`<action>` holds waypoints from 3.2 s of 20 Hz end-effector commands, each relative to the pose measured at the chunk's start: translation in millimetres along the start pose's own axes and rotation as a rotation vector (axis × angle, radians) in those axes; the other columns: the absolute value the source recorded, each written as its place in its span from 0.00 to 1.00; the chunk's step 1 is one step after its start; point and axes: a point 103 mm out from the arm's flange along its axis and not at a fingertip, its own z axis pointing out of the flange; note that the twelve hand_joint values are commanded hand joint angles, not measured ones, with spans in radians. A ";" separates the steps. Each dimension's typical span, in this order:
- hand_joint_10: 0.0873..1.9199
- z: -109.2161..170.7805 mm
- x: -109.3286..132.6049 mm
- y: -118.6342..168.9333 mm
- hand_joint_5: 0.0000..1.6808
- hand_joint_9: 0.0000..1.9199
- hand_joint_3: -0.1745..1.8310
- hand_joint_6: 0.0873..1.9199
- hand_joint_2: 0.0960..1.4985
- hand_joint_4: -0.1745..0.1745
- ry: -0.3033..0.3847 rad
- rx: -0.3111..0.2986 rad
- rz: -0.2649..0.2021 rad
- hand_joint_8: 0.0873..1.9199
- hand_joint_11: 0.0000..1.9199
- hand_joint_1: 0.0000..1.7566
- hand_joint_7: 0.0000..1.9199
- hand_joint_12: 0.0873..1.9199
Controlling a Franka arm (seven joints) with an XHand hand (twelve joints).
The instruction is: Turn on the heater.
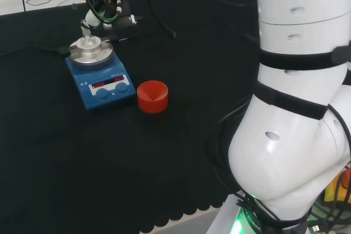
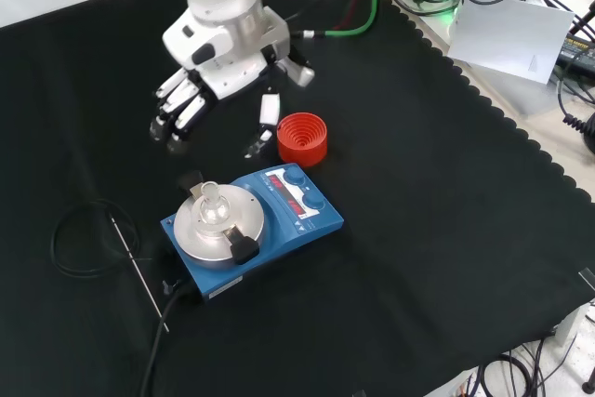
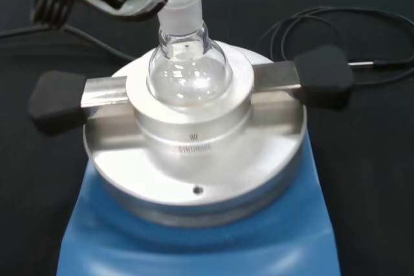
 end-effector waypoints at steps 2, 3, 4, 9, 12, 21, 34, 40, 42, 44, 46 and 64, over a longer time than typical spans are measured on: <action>0.34 -10.0 0.2 -58.7 0.24 0.18 0.36 0.16 0.37 0.33 0.003 0.001 0.019 0.31 0.09 0.47 0.02 0.71; 0.34 -9.5 0.4 -65.5 0.24 0.18 0.36 0.16 0.37 0.33 0.004 0.001 0.017 0.31 0.09 0.47 0.02 0.71; 0.34 -8.4 1.3 -72.8 0.24 0.19 0.36 0.16 0.37 0.33 0.006 0.006 0.016 0.31 0.09 0.47 0.03 0.71; 0.33 4.3 0.0 -104.5 0.25 0.24 0.40 0.12 0.39 0.36 0.001 0.062 0.019 0.32 0.12 0.52 0.09 0.70; 0.31 21.7 -2.7 -127.6 0.26 0.30 0.44 0.11 0.38 0.37 -0.010 0.087 0.020 0.33 0.16 0.55 0.16 0.69; 0.30 74.3 -10.8 -154.5 0.28 0.46 0.47 0.11 0.37 0.37 -0.070 0.268 0.003 0.39 0.27 0.56 0.36 0.66; 0.32 109.8 3.3 -151.0 0.27 0.67 0.48 0.11 0.38 0.30 -0.087 0.405 -0.033 0.45 0.48 0.58 0.55 0.54; 0.58 119.4 14.6 -148.3 0.28 0.81 0.45 0.12 0.42 0.17 -0.082 0.446 -0.051 0.64 0.81 0.63 0.72 0.44; 0.64 121.5 18.3 -148.1 0.28 0.83 0.45 0.13 0.43 0.16 -0.097 0.447 -0.059 0.68 0.84 0.64 0.75 0.45; 0.68 121.2 22.6 -148.0 0.28 0.86 0.45 0.15 0.45 0.16 -0.112 0.438 -0.066 0.72 0.83 0.67 0.77 0.48; 0.71 120.6 26.5 -147.3 0.28 0.88 0.45 0.20 0.46 0.16 -0.121 0.443 -0.076 0.75 0.81 0.69 0.79 0.52; 0.79 129.3 31.0 -142.9 0.15 0.90 0.58 0.24 0.43 0.35 -0.114 0.519 -0.111 0.80 0.74 0.81 0.84 0.67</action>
